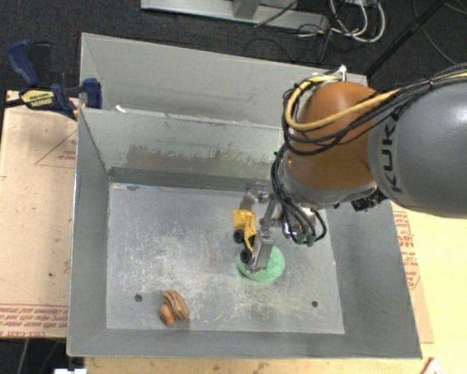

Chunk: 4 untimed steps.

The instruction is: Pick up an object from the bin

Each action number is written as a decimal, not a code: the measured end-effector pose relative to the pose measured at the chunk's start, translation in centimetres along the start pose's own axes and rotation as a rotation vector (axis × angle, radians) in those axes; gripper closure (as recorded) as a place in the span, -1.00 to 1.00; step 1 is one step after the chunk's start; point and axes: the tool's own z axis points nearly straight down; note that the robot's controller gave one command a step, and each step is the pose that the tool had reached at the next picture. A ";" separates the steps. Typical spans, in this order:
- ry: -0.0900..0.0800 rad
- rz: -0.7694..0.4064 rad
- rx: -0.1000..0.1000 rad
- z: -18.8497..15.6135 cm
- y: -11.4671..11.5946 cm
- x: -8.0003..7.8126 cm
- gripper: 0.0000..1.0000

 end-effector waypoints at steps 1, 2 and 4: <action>0.010 -0.056 0.003 3.7 -1.5 -1.5 -1.00; 0.007 -0.027 0.001 7.4 -4.0 -3.2 1.00; 0.004 -0.031 0.001 8.5 -3.6 -2.8 1.00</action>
Offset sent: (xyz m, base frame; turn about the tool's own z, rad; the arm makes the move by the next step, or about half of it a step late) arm 0.0318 -0.0409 -0.0733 -0.0288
